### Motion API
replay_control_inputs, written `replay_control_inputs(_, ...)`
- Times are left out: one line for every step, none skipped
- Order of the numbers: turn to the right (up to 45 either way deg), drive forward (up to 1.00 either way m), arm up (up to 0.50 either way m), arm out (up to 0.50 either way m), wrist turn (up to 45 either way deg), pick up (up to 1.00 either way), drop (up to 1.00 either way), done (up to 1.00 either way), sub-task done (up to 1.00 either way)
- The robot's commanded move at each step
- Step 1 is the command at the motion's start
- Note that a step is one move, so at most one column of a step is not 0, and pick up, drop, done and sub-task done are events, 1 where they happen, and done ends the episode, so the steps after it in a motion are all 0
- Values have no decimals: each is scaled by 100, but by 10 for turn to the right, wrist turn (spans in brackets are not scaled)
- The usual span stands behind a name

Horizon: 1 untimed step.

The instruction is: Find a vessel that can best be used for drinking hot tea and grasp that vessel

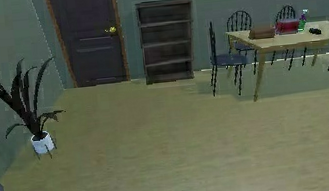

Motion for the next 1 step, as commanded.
replay_control_inputs(300,0,0,0,0,0,0,0,0)
